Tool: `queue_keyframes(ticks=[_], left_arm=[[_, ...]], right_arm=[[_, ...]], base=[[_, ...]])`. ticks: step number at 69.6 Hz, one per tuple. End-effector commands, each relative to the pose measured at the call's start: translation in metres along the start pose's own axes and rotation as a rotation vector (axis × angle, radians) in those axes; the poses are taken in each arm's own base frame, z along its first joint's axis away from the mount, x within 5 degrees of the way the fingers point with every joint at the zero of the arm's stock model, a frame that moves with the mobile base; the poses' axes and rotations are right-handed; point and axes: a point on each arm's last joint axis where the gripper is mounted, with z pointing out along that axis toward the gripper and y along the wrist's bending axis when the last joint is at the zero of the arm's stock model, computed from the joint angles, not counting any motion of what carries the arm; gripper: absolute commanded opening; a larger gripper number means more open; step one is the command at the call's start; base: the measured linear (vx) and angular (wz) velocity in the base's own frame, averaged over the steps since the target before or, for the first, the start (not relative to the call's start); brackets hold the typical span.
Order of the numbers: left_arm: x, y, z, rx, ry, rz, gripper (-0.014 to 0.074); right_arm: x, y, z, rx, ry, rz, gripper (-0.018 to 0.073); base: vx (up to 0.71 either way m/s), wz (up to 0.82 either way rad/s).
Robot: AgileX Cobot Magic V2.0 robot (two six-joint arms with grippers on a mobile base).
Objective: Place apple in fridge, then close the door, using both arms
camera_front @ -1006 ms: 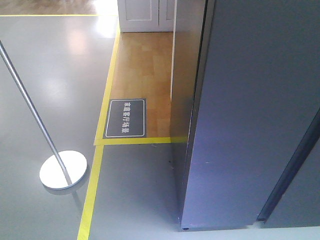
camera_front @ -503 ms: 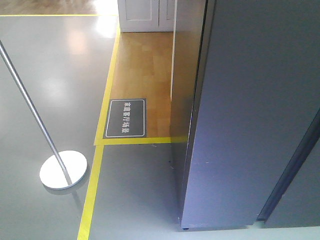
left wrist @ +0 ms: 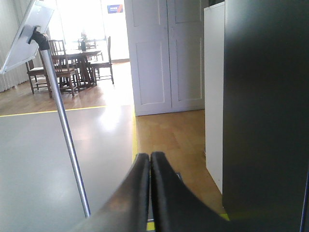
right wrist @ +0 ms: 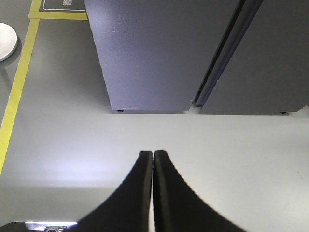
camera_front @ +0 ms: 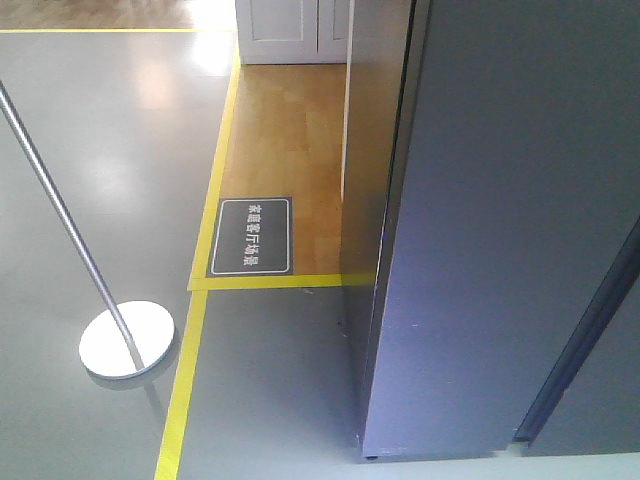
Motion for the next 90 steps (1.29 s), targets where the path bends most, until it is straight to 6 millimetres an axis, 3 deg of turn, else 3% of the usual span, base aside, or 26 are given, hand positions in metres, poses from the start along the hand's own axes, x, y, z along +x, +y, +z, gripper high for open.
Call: queue_keyframes(ticks=[1, 9, 17, 41, 62, 90], left_arm=[[-0.003, 0.000, -0.001, 0.000, -0.082, -0.009, -0.0006], [-0.004, 0.000, -0.001, 0.000, -0.083, -0.009, -0.0006], [-0.004, 0.000, -0.001, 0.000, -0.083, -0.009, -0.0006], [-0.004, 0.000, -0.001, 0.000, -0.083, -0.009, -0.0006], [-0.004, 0.000, -0.001, 0.000, -0.083, -0.009, -0.0006], [-0.004, 0.000, -0.001, 0.000, -0.082, -0.008, -0.0006]], right_arm=[[-0.009, -0.001, -0.004, 0.012, -0.061, -0.004, -0.0004], [-0.010, -0.002, -0.006, 0.026, -0.106, -0.008, -0.0004], [-0.017, -0.002, -0.002, 0.041, -0.301, -0.005, -0.0004], [0.008, -0.005, 0.052, 0.098, -0.729, 0.006, -0.0004], [0.030, -0.001, 0.079, 0.048, -0.853, 0.021, -0.0004], [0.040, -0.001, 0.086, 0.037, -0.863, 0.079, -0.0004]], base=[[0.00, 0.00], [0.00, 0.00], [0.00, 0.00], [0.00, 0.00], [0.00, 0.00], [0.00, 0.00]])
